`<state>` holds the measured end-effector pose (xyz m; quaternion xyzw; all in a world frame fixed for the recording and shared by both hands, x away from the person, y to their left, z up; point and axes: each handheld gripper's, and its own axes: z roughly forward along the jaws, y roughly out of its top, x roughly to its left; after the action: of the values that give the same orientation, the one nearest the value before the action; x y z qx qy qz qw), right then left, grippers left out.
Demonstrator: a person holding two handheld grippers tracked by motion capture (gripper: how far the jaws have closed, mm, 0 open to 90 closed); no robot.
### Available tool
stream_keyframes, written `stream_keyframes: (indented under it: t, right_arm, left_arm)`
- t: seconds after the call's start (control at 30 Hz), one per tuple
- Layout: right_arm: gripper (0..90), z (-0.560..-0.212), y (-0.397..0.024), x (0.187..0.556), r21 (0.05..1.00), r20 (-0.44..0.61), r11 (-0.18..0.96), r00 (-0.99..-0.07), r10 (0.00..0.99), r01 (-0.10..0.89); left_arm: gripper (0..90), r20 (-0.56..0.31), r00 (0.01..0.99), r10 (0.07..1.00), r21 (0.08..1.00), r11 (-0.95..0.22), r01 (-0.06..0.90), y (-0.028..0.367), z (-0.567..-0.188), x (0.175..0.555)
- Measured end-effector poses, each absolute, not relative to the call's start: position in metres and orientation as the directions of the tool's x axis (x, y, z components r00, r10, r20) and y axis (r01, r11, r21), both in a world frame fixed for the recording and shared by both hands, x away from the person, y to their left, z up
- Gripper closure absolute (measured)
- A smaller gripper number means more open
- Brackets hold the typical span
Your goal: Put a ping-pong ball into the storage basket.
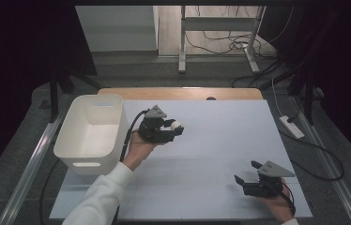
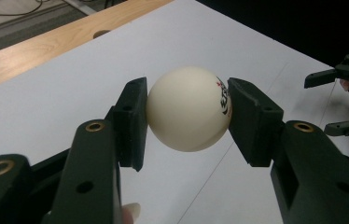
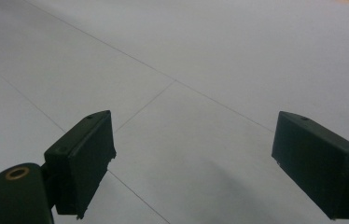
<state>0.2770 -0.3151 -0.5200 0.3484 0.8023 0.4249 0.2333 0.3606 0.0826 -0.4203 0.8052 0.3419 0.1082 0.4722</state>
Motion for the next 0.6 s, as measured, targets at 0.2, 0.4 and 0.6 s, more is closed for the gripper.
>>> stream_keyframes:
  t: [0.2, 0.4, 0.6]
  right_arm:
    - [12.8, -0.5202, -0.3149, 0.277, 0.844, -0.077, 0.396, -0.649, 0.757, 0.361]
    - [12.8, -0.5203, -0.3148, 0.277, 0.844, -0.079, 0.397, -0.648, 0.757, 0.361]
    - [12.8, -0.5203, -0.3148, 0.2769, 0.845, -0.079, 0.396, -0.648, 0.757, 0.36]
  left_arm:
    - [50.5, -0.148, 0.74, 0.656, 0.836, -0.317, 0.448, 0.0858, -0.4201, 0.3593]
    - [50.5, -0.146, 0.738, 0.659, 0.835, -0.317, 0.449, 0.0877, -0.4196, 0.3573]
    - [50.5, -0.144, 0.737, 0.661, 0.839, -0.313, 0.445, 0.0905, -0.4174, 0.3549]
